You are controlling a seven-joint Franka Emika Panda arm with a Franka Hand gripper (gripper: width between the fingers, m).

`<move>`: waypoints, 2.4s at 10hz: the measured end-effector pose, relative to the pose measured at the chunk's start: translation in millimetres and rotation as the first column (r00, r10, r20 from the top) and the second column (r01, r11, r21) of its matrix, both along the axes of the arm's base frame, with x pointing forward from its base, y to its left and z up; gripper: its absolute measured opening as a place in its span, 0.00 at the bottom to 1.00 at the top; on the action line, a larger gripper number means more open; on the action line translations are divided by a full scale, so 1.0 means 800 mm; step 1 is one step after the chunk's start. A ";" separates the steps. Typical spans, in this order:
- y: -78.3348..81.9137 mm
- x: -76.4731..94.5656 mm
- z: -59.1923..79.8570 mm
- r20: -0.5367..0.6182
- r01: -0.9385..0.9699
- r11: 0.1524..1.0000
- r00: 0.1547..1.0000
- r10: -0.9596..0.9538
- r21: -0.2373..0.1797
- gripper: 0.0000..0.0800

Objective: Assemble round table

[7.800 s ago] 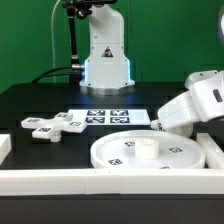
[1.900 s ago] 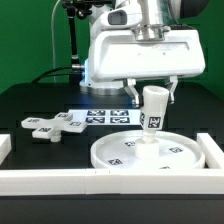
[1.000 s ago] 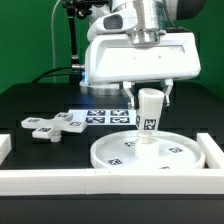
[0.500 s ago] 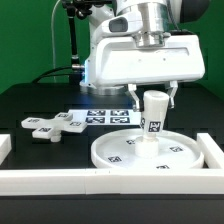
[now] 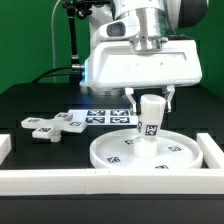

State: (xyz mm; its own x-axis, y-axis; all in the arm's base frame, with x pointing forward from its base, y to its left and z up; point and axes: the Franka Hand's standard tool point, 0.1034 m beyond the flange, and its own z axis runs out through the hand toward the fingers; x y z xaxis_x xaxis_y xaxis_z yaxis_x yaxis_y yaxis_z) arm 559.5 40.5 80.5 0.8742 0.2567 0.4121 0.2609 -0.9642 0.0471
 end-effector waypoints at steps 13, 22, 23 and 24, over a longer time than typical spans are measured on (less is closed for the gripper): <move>-0.009 0.009 0.023 0.034 0.011 1.000 0.999 -0.011 -0.005 0.81; -0.011 0.009 0.036 -0.089 0.034 0.999 0.996 -0.031 0.040 0.81; -0.003 0.007 0.034 -0.142 0.036 0.998 0.990 -0.027 0.058 0.81; 0.002 0.004 0.030 -0.208 0.034 0.997 0.978 -0.019 0.068 0.81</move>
Offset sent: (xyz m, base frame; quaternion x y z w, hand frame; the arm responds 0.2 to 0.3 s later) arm -0.0060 0.0081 -0.0140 -0.0137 0.0108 0.0048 0.9998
